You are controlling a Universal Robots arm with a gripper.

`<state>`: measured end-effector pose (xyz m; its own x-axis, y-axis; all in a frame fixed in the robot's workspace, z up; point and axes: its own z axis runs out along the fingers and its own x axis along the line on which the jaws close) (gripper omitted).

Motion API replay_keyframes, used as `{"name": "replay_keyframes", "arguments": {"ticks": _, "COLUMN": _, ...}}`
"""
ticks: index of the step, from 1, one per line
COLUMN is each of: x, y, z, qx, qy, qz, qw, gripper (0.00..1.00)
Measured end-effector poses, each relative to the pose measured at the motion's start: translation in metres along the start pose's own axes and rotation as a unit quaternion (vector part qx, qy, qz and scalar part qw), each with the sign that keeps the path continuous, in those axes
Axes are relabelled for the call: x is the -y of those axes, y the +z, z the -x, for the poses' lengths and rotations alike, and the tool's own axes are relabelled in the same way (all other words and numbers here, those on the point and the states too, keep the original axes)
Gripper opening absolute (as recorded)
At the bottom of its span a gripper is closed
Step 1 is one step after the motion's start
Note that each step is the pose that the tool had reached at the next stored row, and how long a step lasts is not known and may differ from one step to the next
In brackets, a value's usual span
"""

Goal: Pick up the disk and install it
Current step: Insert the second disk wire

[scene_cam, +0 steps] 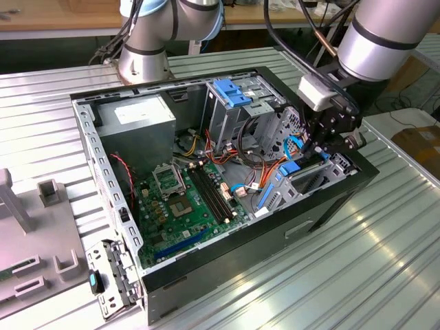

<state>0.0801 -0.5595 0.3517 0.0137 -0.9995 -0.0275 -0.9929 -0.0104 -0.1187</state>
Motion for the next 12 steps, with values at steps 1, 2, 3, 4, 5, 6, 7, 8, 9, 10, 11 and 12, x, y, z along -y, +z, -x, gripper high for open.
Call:
{"name": "replay_keyframes", "arguments": {"ticks": 1, "x": -0.0001, "y": 0.0006, "z": -0.0022, "qx": 0.0064, "qy": 0.001, "qz": -0.0001, "qw": 1.0000, "gripper": 0.16}}
{"name": "replay_keyframes", "arguments": {"ticks": 2, "x": -0.0002, "y": 0.0010, "z": -0.0042, "qx": 0.0126, "qy": 0.002, "qz": -0.0002, "qw": 0.9999, "gripper": 0.16}}
{"name": "replay_keyframes", "arguments": {"ticks": 3, "x": -0.0003, "y": 0.0017, "z": -0.0054, "qx": 0.0176, "qy": 0.002, "qz": -0.0003, "qw": 0.9998, "gripper": 0.16}}
{"name": "replay_keyframes", "arguments": {"ticks": 4, "x": -0.0004, "y": 0.0026, "z": -0.0062, "qx": 0.0180, "qy": 0.002, "qz": -0.0002, "qw": 0.9998, "gripper": 0.16}}
{"name": "replay_keyframes", "arguments": {"ticks": 5, "x": -0.0004, "y": 0.0030, "z": -0.0063, "qx": 0.0179, "qy": 0.002, "qz": -0.0002, "qw": 0.9998, "gripper": 0.16}}
{"name": "replay_keyframes", "arguments": {"ticks": 6, "x": -0.0005, "y": 0.0036, "z": -0.0063, "qx": 0.0179, "qy": 0.002, "qz": -0.0002, "qw": 0.9998, "gripper": 0.16}}
{"name": "replay_keyframes", "arguments": {"ticks": 7, "x": -0.0005, "y": 0.0039, "z": -0.0063, "qx": 0.0180, "qy": 0.002, "qz": -0.0002, "qw": 0.9998, "gripper": 0.16}}
{"name": "replay_keyframes", "arguments": {"ticks": 8, "x": -0.0006, "y": 0.0044, "z": -0.0063, "qx": 0.0180, "qy": 0.002, "qz": -0.0002, "qw": 0.9998, "gripper": 0.16}}
{"name": "replay_keyframes", "arguments": {"ticks": 9, "x": -0.0007, "y": 0.0054, "z": -0.0064, "qx": 0.0180, "qy": 0.002, "qz": -0.0003, "qw": 0.9998, "gripper": 0.16}}
{"name": "replay_keyframes", "arguments": {"ticks": 10, "x": -0.0007, "y": 0.0061, "z": -0.0064, "qx": 0.0178, "qy": 0.002, "qz": -0.0002, "qw": 0.9998, "gripper": 0.16}}
{"name": "replay_keyframes", "arguments": {"ticks": 11, "x": -0.0006, "y": 0.0064, "z": -0.0064, "qx": 0.0179, "qy": 0.002, "qz": -0.0002, "qw": 0.9998, "gripper": 0.16}}
{"name": "replay_keyframes", "arguments": {"ticks": 12, "x": -0.0006, "y": 0.0066, "z": -0.0064, "qx": 0.0180, "qy": 0.002, "qz": -0.0002, "qw": 0.9998, "gripper": 0.16}}
